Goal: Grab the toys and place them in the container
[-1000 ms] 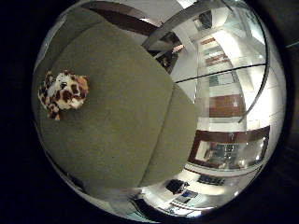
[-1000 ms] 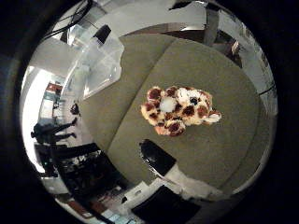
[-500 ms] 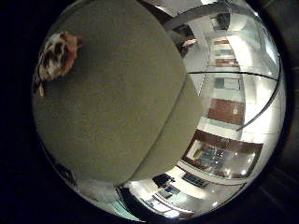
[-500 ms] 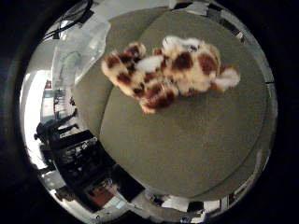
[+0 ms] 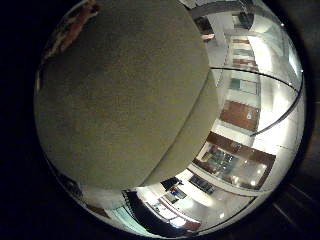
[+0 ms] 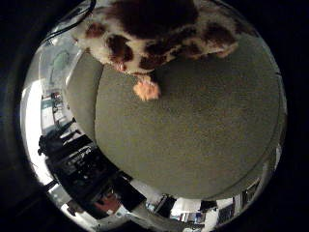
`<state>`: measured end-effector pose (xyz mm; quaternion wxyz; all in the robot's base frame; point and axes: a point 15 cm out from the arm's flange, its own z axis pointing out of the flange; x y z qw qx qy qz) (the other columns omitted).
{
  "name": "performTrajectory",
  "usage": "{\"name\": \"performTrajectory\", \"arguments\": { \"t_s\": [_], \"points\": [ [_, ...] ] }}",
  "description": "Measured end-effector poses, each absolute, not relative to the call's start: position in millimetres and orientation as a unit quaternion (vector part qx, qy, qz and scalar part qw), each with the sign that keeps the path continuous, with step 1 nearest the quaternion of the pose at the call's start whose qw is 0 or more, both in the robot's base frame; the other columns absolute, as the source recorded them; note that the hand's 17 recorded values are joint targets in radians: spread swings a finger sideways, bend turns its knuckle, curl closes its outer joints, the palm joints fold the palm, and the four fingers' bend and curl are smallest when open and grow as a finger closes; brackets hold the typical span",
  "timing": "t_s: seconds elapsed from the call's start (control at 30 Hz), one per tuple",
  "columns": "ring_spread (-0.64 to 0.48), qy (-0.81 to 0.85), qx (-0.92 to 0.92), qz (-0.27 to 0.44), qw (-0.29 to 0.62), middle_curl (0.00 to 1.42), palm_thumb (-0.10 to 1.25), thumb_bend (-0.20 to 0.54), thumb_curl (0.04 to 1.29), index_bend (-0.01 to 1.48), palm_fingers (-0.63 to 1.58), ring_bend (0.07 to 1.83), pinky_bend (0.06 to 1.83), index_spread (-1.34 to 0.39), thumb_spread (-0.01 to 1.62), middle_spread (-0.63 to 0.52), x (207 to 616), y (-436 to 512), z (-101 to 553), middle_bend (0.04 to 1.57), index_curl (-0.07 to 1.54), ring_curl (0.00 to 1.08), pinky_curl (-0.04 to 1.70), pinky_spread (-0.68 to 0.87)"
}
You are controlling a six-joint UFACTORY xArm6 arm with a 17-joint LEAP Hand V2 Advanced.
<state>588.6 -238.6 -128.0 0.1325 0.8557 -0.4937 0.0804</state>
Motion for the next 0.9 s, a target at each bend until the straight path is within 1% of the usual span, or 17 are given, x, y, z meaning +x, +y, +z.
{"name": "performTrajectory", "arguments": {
  "t_s": [0.1, 0.17, 0.2, 0.27, 0.3, 0.33, 0.37, 0.4, 0.47, 0.53, 0.57, 0.6, 0.63, 0.73, 0.83, 0.9],
  "points": [
    [0.20, -0.497, 0.854, 0.082, 0.130, 0.31, 0.19, -0.026, 0.29, 0.16, 0.08, 0.25, 0.48, -0.26, 0.90, 0.13, 590.9, -233.7, -128.3, 0.20, 0.29, 0.26, 0.14, 0.36],
    [0.19, -0.498, 0.854, 0.086, 0.126, 0.32, 0.22, -0.022, 0.29, 0.16, 0.13, 0.26, 0.47, -0.24, 0.92, 0.11, 593.1, -231.1, -129.5, 0.21, 0.29, 0.26, 0.14, 0.36],
    [0.17, -0.497, 0.855, 0.088, 0.124, 0.32, 0.26, -0.015, 0.30, 0.16, 0.19, 0.28, 0.47, -0.24, 0.93, 0.08, 594.2, -229.5, -131.3, 0.24, 0.28, 0.26, 0.13, 0.36],
    [0.12, -0.495, 0.856, 0.093, 0.117, 0.34, 0.32, -0.015, 0.30, 0.17, 0.29, 0.32, 0.48, -0.23, 0.96, 0.02, 597.8, -225.4, -133.4, 0.28, 0.29, 0.27, 0.12, 0.35],
    [0.06, -0.495, 0.856, 0.098, 0.113, 0.36, 0.36, -0.016, 0.30, 0.16, 0.39, 0.37, 0.49, -0.24, 0.97, -0.03, 600.8, -223.5, -133.3, 0.33, 0.28, 0.28, 0.11, 0.33],
    [0.01, -0.494, 0.856, 0.103, 0.108, 0.38, 0.39, -0.009, 0.31, 0.16, 0.48, 0.41, 0.52, -0.24, 0.97, -0.06, 603.9, -221.8, -133.6, 0.36, 0.29, 0.29, 0.11, 0.29],
    [-0.03, -0.493, 0.857, 0.110, 0.101, 0.39, 0.41, -0.013, 0.31, 0.17, 0.51, 0.44, 0.54, -0.25, 0.98, -0.09, 607.6, -219.7, -134.5, 0.38, 0.29, 0.31, 0.10, 0.25],
    [-0.10, -0.492, 0.858, 0.117, 0.094, 0.42, 0.45, -0.014, 0.31, 0.18, 0.58, 0.49, 0.59, -0.27, 0.99, -0.13, 612.2, -217.8, -134.1, 0.42, 0.30, 0.33, 0.09, 0.16],
    [-0.18, -0.488, 0.859, 0.134, 0.078, 0.46, 0.49, -0.015, 0.31, 0.18, 0.69, 0.59, 0.67, -0.30, 0.99, -0.19, 621.9, -213.8, -132.9, 0.48, 0.31, 0.36, 0.09, 0.03],
    [-0.28, -0.488, 0.858, 0.143, 0.069, 0.54, 0.54, -0.018, 0.31, 0.20, 0.84, 0.73, 0.84, -0.37, 0.99, -0.28, 626.5, -212.8, -132.5, 0.57, 0.35, 0.43, 0.11, -0.18],
    [-0.31, -0.488, 0.858, 0.145, 0.067, 0.57, 0.55, -0.019, 0.31, 0.20, 0.88, 0.77, 0.91, -0.39, 1.00, -0.30, 627.1, -213.6, -132.7, 0.60, 0.36, 0.45, 0.13, -0.25],
    [-0.34, -0.488, 0.858, 0.147, 0.066, 0.62, 0.59, -0.016, 0.32, 0.22, 0.95, 0.85, 1.03, -0.43, 0.99, -0.34, 627.9, -213.6, -132.2, 0.64, 0.40, 0.50, 0.18, -0.32],
    [-0.35, -0.487, 0.858, 0.148, 0.065, 0.64, 0.60, -0.017, 0.32, 0.23, 0.97, 0.87, 1.09, -0.44, 0.99, -0.35, 628.5, -213.5, -132.1, 0.65, 0.41, 0.52, 0.20, -0.34],
    [-0.38, -0.486, 0.859, 0.152, 0.062, 0.80, 0.67, -0.015, 0.32, 0.34, 0.98, 1.05, 1.32, -0.53, 0.98, -0.43, 631.1, -212.5, -131.0, 0.70, 0.56, 0.64, 0.33, -0.37],
    [-0.37, -0.481, 0.860, 0.163, 0.053, 0.90, 0.73, -0.010, 0.33, 0.49, 1.03, 1.13, 1.42, -0.57, 0.97, -0.47, 637.4, -210.4, -127.8, 0.75, 0.68, 0.69, 0.39, -0.32],
    [-0.36, -0.477, 0.860, 0.175, 0.043, 1.02, 0.81, -0.007, 0.35, 0.63, 1.00, 1.21, 1.49, -0.59, 0.96, -0.49, 644.3, -208.4, -124.0, 0.81, 0.82, 0.75, 0.45, -0.28]
  ]
}}
